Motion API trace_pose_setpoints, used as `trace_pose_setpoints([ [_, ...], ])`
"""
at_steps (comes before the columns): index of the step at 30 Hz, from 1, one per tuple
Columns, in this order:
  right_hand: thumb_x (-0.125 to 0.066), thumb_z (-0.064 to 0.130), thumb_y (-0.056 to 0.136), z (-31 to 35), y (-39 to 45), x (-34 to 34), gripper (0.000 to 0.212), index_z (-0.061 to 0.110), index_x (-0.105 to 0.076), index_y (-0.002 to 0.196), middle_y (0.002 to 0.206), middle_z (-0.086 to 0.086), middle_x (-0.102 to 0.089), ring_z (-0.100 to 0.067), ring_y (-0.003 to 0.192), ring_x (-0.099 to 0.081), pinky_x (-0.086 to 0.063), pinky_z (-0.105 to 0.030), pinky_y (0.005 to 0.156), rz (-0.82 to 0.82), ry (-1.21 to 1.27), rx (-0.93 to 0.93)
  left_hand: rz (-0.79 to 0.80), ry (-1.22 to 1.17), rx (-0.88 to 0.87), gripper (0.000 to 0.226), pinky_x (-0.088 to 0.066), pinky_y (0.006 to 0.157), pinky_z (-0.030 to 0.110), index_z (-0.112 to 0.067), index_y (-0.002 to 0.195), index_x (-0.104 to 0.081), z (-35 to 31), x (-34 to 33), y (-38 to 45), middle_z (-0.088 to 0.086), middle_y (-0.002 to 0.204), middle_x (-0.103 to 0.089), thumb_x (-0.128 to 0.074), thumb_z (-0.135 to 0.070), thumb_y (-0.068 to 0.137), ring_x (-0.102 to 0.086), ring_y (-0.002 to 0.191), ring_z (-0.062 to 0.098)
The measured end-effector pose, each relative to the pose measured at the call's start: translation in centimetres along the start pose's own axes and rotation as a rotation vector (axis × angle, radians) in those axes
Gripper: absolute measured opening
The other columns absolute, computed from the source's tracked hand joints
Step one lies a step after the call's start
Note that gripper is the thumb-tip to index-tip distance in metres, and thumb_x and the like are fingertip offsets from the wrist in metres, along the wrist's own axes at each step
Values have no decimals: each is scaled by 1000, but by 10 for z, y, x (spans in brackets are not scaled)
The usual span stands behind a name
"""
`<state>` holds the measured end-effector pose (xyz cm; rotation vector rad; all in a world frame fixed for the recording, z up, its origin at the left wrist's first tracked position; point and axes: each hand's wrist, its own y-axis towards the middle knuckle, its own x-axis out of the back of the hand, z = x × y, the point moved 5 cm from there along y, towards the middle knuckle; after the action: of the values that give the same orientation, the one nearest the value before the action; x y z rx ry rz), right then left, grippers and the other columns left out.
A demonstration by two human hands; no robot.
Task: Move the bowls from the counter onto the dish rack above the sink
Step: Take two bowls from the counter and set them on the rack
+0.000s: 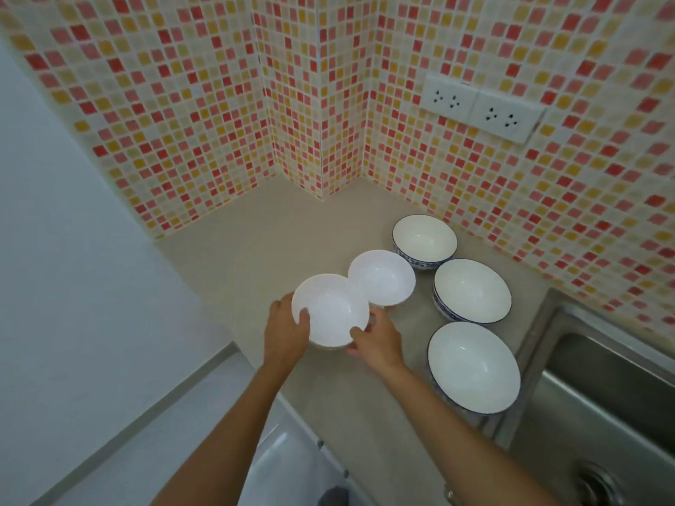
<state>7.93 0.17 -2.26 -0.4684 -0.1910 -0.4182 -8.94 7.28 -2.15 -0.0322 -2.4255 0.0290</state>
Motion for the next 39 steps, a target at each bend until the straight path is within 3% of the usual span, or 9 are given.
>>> trace_pose_setpoints([
  [4,-60,7,80,7,-19,57,40,27,-51,114,102,0,-64,-22,79,-71,-54,-21,50,-64,100,29,133,-316,36,30,-47,73,30,-14,118,-47,-52,-12,-10,9,115,-56,-53,-32,95,-58,101,27],
  [8,-61,8,83,5,-40,124,41,30,-50,115,98,10,-59,-15,89,-64,-56,-22,55,-173,175,64,379,-555,182,43,-53,73,35,-20,129,-35,-113,-54,-29,3,118,-52,-41,-48,96,-55,101,23],
  [13,-59,7,83,-14,-73,207,52,23,-48,131,111,-5,-62,-26,92,-67,-59,-27,59,-346,238,70,506,-656,136,41,-45,99,53,-47,112,-56,-176,-120,-63,-5,119,-61,-42,-71,82,-57,110,22],
  [19,-59,7,87,-36,-129,300,44,20,-52,128,111,1,-64,-19,95,-66,-61,-30,65,-510,258,135,736,-700,111,35,-45,100,51,-40,114,-47,-255,-167,-143,0,123,-55,-32,-64,92,-54,112,26],
  [22,-61,17,91,-38,-154,344,32,21,-56,122,108,5,-65,-18,92,-68,-62,-34,71,-597,228,173,791,-743,58,29,-49,96,53,-36,103,-56,-295,-178,-172,6,118,-62,-39,-57,93,-59,109,29],
  [24,-59,25,93,-35,-172,377,21,24,-60,114,103,9,-66,-16,91,-69,-61,-34,76,-678,206,228,802,-781,-17,25,-50,94,55,-38,95,-62,-323,-180,-186,5,112,-65,-42,-52,94,-62,106,30],
  [28,-56,24,95,-18,-210,447,25,19,-62,119,111,9,-65,-7,100,-61,-49,-19,83,-926,-16,356,786,-816,-107,34,-51,92,54,-42,113,-56,-366,-191,-200,0,119,-62,-45,-62,88,-60,111,29],
  [32,-56,16,93,-7,-230,499,30,13,-62,123,119,0,-62,-10,105,-56,-44,-22,92,-1085,-330,468,658,-870,-296,29,-52,66,21,-38,113,-50,-420,-171,-223,-4,114,-58,-34,-55,96,-59,97,16],
  [39,-49,26,97,-25,-198,556,38,10,-57,131,133,-11,-60,-27,127,-52,-34,-46,114,-1039,-819,361,452,-709,-699,41,-47,68,22,-31,133,-30,-491,-161,-255,-8,120,-42,-34,-51,97,-51,101,12],
])
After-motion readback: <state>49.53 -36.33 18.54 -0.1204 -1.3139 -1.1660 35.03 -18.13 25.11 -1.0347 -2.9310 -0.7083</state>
